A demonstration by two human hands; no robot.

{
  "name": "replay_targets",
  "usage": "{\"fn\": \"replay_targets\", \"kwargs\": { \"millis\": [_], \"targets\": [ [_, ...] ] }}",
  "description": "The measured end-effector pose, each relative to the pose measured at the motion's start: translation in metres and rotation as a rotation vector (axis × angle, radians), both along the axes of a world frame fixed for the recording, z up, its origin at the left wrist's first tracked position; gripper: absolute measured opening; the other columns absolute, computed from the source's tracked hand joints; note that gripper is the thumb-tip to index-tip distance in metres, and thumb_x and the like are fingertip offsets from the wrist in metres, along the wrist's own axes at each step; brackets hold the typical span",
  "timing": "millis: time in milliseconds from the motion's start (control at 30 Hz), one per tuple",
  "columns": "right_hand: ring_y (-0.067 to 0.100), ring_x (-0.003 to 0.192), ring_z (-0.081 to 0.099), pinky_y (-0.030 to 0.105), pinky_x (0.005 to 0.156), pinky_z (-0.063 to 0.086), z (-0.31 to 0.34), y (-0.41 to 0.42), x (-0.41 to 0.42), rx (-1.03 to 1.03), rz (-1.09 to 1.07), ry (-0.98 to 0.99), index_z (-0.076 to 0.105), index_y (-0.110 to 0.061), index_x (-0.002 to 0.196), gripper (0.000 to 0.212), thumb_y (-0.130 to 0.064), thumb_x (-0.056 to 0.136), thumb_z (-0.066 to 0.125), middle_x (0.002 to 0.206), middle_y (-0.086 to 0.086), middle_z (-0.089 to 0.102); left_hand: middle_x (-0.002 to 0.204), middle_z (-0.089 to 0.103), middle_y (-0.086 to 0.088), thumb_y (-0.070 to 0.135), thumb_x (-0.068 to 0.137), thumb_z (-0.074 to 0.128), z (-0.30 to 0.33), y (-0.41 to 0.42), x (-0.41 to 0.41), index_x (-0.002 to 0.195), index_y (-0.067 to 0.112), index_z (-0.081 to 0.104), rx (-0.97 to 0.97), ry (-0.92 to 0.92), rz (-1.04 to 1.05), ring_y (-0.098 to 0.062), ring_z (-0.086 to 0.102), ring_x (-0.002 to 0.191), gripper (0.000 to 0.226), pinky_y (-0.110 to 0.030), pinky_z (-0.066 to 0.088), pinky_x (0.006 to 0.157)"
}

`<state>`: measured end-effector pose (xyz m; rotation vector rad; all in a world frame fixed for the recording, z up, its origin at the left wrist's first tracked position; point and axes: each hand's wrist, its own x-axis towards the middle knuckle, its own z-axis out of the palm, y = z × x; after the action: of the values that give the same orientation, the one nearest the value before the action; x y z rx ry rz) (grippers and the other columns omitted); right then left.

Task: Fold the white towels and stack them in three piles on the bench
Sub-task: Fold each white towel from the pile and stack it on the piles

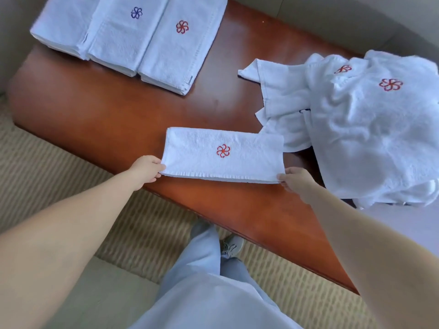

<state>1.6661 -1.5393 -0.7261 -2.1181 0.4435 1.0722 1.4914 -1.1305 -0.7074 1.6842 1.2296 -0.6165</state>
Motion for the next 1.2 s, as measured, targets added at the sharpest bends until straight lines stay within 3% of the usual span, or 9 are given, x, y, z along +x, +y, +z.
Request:
{"fn": "replay_targets", "kwargs": {
  "millis": [100,200,333,500,600,800,933,1067,1200],
  "targets": [
    [0.015,0.073,0.065,0.036,0.077,0.057,-0.011,0.000,-0.008,-0.017,0.009,-0.042,0.070,-0.011,0.095,0.008,-0.018,0.092,0.069,0.089,0.005,0.071,0.110,0.068,-0.007,0.018,0.098,0.062,-0.011,-0.001,-0.006,0.100,0.019,0.064,0.083,-0.031,-0.032,-0.015,0.065,0.088,0.004,-0.040,0.059,0.088],
    [0.017,0.075,0.066,0.034,0.068,0.051,-0.013,0.001,-0.011,-0.073,0.047,-0.046,0.067,-0.013,0.093,0.007,-0.019,0.089,0.069,0.092,0.005,0.072,0.109,0.068,-0.009,0.016,0.096,0.056,-0.015,-0.002,-0.009,0.097,0.021,0.062,0.169,-0.002,-0.115,-0.018,0.064,0.084,0.008,-0.039,0.057,0.081],
    [0.018,0.079,0.058,0.030,0.063,0.041,0.003,0.016,-0.011,-0.330,0.273,-0.239,0.058,-0.019,0.106,0.020,-0.023,0.088,0.065,0.106,0.001,0.061,0.115,0.063,-0.004,0.019,0.095,0.050,-0.006,-0.009,-0.001,0.110,0.021,0.058,0.437,-0.010,-0.363,-0.027,0.060,0.100,0.017,-0.040,0.051,0.083],
    [0.029,0.124,0.049,0.041,0.096,0.045,0.001,0.098,-0.022,-0.188,0.670,-0.625,0.056,-0.016,0.130,0.036,-0.022,0.095,0.060,0.134,0.006,0.051,0.144,0.045,-0.005,0.022,0.099,0.056,-0.009,-0.071,0.053,0.139,0.019,0.050,0.510,-0.336,-0.720,-0.028,0.040,0.135,0.040,-0.045,0.046,0.103],
    [0.032,0.149,0.031,0.047,0.119,0.030,-0.024,0.141,-0.030,-0.126,0.819,-0.763,0.047,-0.017,0.150,0.054,-0.025,0.098,0.058,0.160,0.009,0.038,0.162,0.031,-0.007,0.029,0.100,0.057,-0.037,-0.098,0.082,0.152,0.018,0.041,0.590,-0.436,-0.926,-0.029,0.026,0.151,0.056,-0.046,0.032,0.118],
    [0.025,0.158,0.012,0.047,0.128,0.009,-0.080,0.097,-0.026,-0.304,0.842,-0.854,0.026,-0.037,0.161,0.060,-0.054,0.104,0.036,0.171,0.000,0.018,0.171,0.008,0.006,0.067,0.101,0.030,-0.104,-0.058,0.047,0.162,0.038,0.019,0.801,-0.371,-1.119,-0.020,0.004,0.158,0.068,-0.056,0.005,0.125],
    [0.020,0.159,-0.001,0.049,0.126,0.008,-0.077,0.055,-0.012,-0.465,0.815,-0.767,0.008,-0.042,0.163,0.064,-0.061,0.103,0.023,0.172,-0.004,0.005,0.172,0.001,0.007,0.074,0.098,0.024,-0.104,-0.024,0.019,0.162,0.041,0.012,0.807,-0.323,-1.090,-0.025,-0.002,0.158,0.073,-0.062,0.010,0.123],
    [0.020,0.158,-0.008,0.050,0.126,0.005,-0.051,0.061,-0.006,-0.504,0.821,-0.629,0.005,-0.040,0.162,0.065,-0.055,0.104,0.029,0.172,-0.002,-0.002,0.170,-0.014,0.006,0.076,0.097,0.013,-0.084,-0.033,0.027,0.160,0.044,-0.007,0.800,-0.106,-1.092,-0.026,-0.020,0.155,0.074,-0.062,-0.009,0.119],
    [0.025,0.153,0.017,0.042,0.121,0.023,-0.013,0.068,-0.005,-0.415,0.651,-0.525,0.035,-0.031,0.152,0.060,-0.032,0.096,0.054,0.168,0.001,0.016,0.166,0.013,-0.002,0.052,0.098,0.044,-0.051,-0.053,0.061,0.155,0.027,0.028,0.720,-0.087,-1.111,-0.026,0.003,0.155,0.065,-0.052,-0.005,0.124]
  ]
}}
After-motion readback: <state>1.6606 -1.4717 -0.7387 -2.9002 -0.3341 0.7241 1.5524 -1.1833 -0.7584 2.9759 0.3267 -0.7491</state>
